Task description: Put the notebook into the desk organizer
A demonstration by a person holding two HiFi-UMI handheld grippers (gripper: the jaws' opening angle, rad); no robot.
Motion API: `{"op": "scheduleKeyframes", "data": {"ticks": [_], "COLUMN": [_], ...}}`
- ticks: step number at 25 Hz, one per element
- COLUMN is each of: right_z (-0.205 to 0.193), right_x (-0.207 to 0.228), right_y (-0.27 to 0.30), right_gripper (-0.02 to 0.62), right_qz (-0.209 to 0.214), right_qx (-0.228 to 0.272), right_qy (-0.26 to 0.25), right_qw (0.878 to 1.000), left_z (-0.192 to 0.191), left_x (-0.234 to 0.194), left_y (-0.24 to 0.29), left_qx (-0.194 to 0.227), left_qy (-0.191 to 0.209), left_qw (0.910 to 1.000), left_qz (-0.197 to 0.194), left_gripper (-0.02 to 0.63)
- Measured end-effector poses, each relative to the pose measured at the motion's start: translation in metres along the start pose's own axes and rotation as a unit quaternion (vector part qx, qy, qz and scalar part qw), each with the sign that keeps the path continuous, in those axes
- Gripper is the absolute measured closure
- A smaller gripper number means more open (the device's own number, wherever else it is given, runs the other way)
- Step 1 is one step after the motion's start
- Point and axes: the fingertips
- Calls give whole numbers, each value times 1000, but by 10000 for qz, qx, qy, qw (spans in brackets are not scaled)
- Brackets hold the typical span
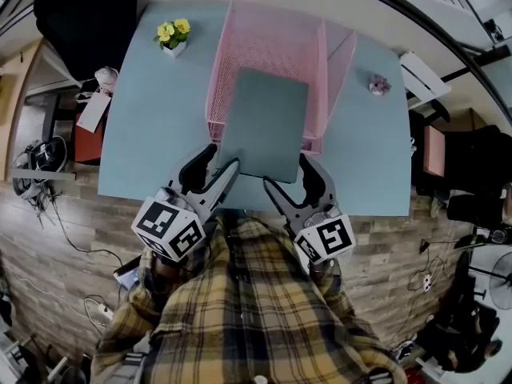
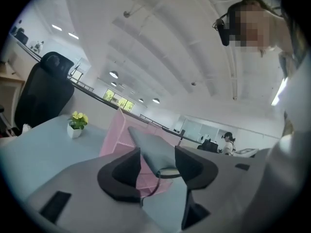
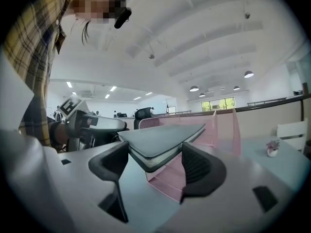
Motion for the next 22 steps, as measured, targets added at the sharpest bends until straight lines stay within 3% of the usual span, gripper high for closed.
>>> {"op": "scheduleKeyframes", "data": {"ticks": [5,11,22], "right_z": [3,6,5], "right_x": [9,21,39], "right_y": [7,19,44], "right_gripper": [249,252,267], "right_qz": [-85,-18,-147], "right_qx": [-2,-105,-573], "right_qy": [-103,-494,-675], "right_qw": [9999,9987,9960], "left_z": [-8,-7,4], "left_x": [2,-4,-20], "left_y": [0,6,26], "left_qx": [-131,-191,-267], "left_qy": [593,1055,1518], "left_qw": [9981,9938,9859], "left_qz": [90,307,648], "left_gripper": [390,448,477]}}
Point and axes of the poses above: the fingertips, and each gripper's own axes: y forward along the fingers, x to its right, z out of its top, and after that the axes turned 13 degrees about -y, right-handed
